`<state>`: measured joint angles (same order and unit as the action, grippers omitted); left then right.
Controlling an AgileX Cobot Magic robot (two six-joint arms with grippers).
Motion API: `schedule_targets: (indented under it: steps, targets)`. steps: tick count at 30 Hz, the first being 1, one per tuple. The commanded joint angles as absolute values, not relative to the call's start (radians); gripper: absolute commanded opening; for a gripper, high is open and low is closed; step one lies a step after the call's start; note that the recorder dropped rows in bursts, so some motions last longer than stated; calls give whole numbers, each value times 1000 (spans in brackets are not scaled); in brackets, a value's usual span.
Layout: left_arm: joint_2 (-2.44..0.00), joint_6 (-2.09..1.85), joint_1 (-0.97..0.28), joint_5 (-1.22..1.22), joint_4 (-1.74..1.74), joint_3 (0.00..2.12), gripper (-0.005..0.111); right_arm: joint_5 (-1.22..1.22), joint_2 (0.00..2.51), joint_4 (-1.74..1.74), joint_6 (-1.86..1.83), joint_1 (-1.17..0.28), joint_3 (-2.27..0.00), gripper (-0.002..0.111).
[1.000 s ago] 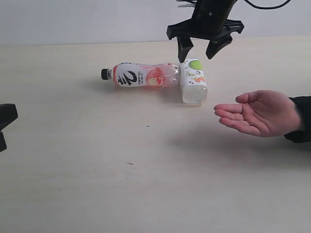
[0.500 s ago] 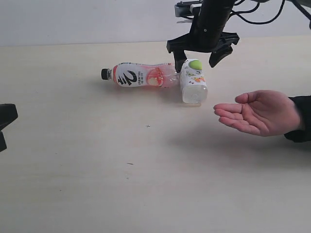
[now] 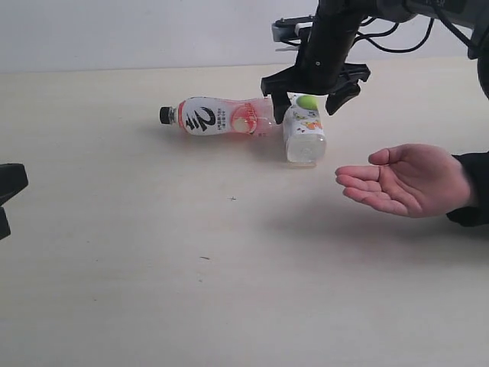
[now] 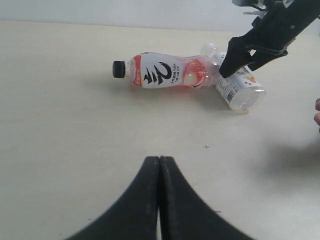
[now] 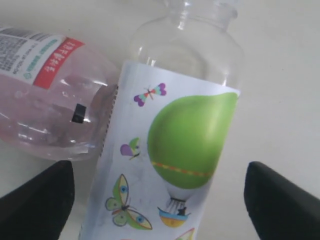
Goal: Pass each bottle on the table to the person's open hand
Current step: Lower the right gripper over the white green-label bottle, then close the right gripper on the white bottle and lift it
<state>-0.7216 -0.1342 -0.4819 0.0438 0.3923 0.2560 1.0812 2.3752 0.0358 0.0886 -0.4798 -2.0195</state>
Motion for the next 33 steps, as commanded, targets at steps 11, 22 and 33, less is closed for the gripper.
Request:
schedule_targets:
  steps: [11,22,33]
  targets:
    - [-723,-139,-488,27,392,255,0,1144,2409,22,92,-478,-2023,78]
    - [-723,-139,-488,27,392,255,0,1117,2429,10,141,-478,-2023,50]
    - [-723,-139,-488,27,392,255,0,1128,2369,-43,216,-478,-2023,0]
